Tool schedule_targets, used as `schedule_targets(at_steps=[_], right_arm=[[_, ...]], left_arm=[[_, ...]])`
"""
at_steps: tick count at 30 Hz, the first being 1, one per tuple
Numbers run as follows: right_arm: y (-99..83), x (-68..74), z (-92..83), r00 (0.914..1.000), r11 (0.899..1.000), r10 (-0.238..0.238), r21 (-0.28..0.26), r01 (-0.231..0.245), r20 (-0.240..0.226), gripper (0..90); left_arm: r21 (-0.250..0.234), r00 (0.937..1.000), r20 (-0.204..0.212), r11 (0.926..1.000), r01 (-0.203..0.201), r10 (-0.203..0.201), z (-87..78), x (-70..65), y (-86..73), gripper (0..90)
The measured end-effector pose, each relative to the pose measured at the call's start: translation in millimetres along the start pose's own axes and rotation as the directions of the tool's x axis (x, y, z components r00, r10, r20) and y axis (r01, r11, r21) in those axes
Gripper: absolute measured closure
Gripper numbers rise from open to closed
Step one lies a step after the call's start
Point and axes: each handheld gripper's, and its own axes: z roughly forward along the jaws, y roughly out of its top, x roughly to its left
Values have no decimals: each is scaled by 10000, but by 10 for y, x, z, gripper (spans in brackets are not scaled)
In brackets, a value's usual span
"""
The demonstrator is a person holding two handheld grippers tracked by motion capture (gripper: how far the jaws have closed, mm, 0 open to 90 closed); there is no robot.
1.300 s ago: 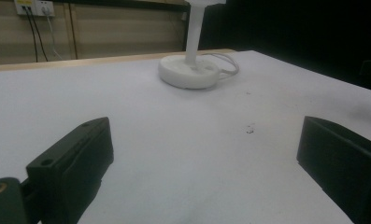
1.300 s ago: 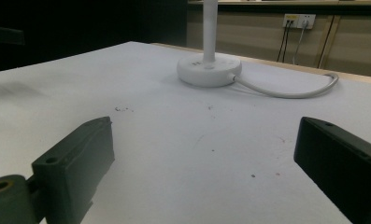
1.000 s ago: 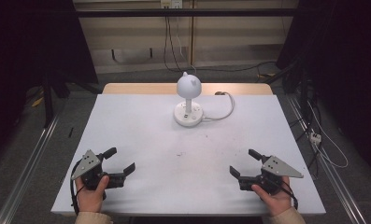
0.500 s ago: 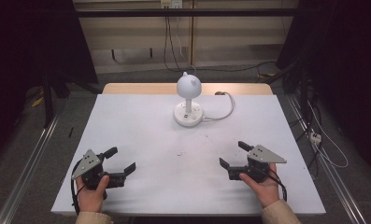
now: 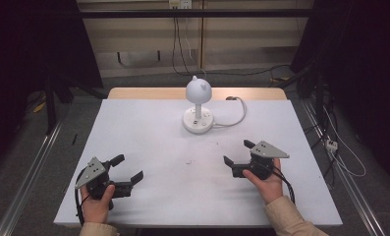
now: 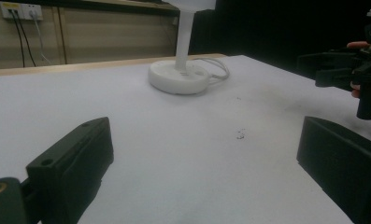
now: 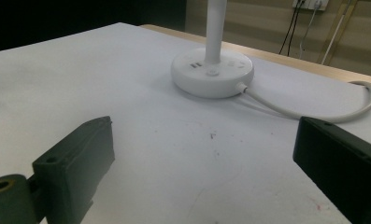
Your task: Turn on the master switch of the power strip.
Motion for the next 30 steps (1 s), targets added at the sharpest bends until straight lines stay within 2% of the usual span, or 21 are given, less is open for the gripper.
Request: schedule_targets(at_steps=[14,30], right_arm=[[188,3,322,9999,9998,-120,140,119,84,60],[256,-38,580,9997,9994,-67,334,59,242,68]], left_arm=[[-20,10000,4,10000,31,-31,2,5,0,34],[-46,10000,36,10000,63,-63,14,8,0,34]])
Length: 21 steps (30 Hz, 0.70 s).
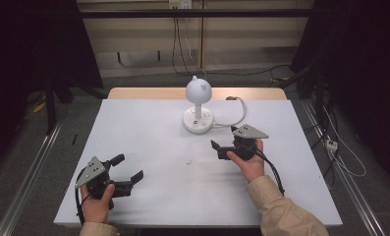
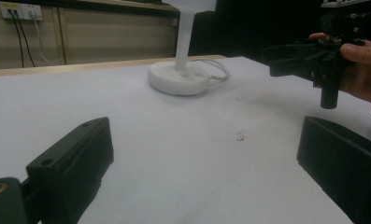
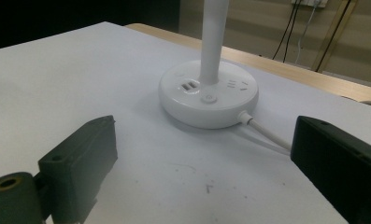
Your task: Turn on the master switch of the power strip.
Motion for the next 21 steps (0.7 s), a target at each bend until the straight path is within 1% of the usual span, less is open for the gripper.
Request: schedule_targets(at_steps=[7,11,21], right_arm=[[45,-17,94,9999,9999,-101,35,101,107,73],[46,-32,143,9999,10000,-24,56,23,142,78],[99,-32,266,9994,9995,-266,148,263,222,82]], left_arm=[[-43,10000,-24,10000,26,-26,-4,3,3,34],[-36,10000,-26,10000,48,-48,-4,5,1,34],[-65,10000,20,10000,47,-47,5,-3,1,34]])
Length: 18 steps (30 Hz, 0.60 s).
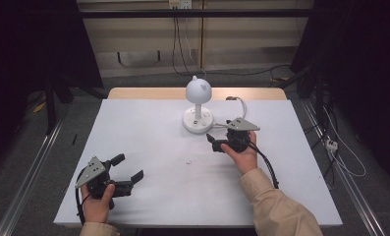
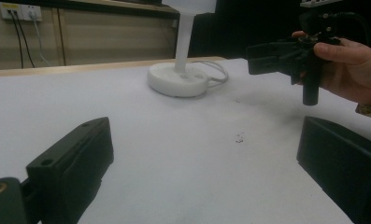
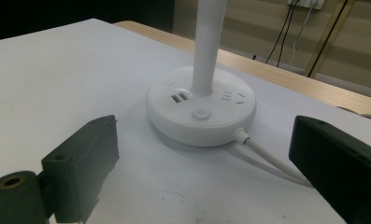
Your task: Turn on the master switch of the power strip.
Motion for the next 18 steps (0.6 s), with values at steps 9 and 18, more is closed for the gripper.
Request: schedule_targets(at_steps=[9,18], right_arm=[[-2,-25,57,10000,10000,61,44,-61,32,102],[60,-23,133,10000,10000,-11,-10,11,53,130]], left_arm=[[17,10000,-9,10000,0,0,2,0,-2,34],[72,10000,7,10000,-10,10,8,5,-6,34]])
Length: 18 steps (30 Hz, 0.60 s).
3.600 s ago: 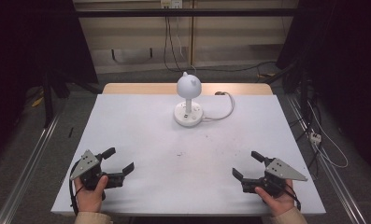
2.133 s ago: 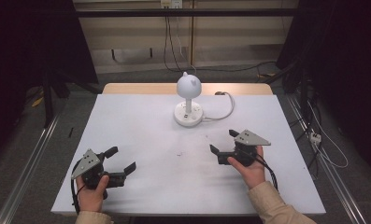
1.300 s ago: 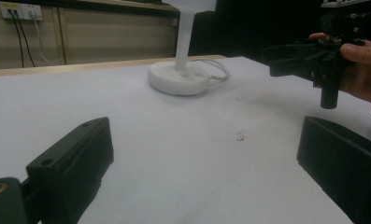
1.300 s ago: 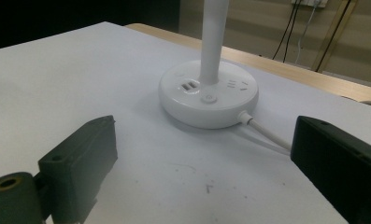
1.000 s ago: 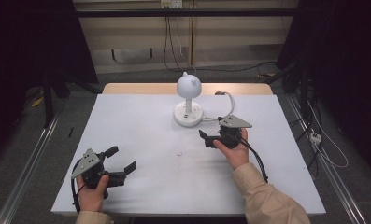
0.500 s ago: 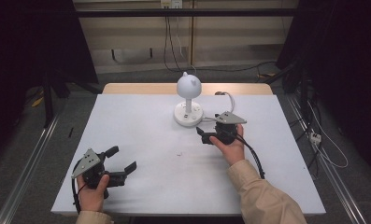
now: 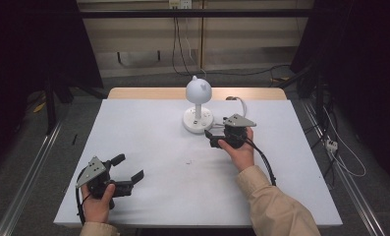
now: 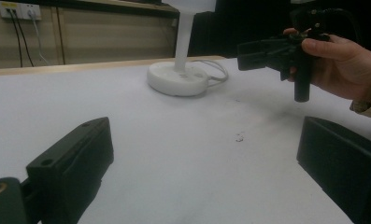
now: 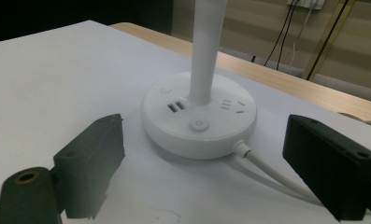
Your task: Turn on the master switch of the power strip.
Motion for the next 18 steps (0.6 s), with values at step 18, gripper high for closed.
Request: schedule_targets(at_steps=[18], right_arm=[[28,-32,80,9999,9999,126,81,-126,59,186]], left_arm=[[-15,10000,-6,10000,33,-33,0,10,1,34]])
